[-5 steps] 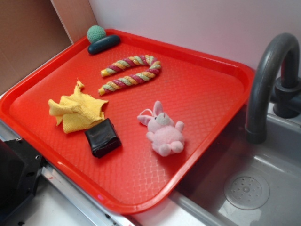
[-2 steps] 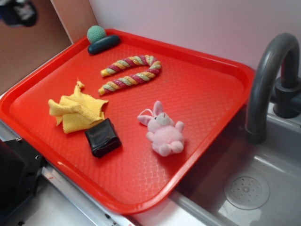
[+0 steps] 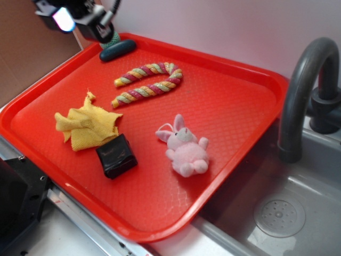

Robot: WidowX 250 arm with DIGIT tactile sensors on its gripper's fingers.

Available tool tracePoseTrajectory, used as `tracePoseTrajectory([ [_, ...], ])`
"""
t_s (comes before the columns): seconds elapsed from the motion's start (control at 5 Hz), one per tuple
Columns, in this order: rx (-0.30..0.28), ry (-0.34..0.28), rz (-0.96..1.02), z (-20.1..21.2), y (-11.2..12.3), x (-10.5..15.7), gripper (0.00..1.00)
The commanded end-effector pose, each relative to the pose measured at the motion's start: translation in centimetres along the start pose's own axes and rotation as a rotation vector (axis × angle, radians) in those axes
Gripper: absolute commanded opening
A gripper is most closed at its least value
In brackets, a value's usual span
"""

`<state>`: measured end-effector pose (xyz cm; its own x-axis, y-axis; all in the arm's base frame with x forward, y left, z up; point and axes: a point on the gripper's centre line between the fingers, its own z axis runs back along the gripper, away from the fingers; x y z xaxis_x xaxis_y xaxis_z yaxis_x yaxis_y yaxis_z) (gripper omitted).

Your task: Grab the multicolored rope.

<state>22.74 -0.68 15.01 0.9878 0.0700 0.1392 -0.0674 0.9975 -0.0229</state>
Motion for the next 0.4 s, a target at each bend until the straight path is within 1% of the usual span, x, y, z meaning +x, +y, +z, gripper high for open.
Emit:
tracePoseTrajectory([
  [0.0,0.03,-0.016,-0.134,-4.0,-1.1,4.0,1.0],
  [0.2,0.05,0.056,-0.155,-7.2,-1.6,4.6,1.0],
])
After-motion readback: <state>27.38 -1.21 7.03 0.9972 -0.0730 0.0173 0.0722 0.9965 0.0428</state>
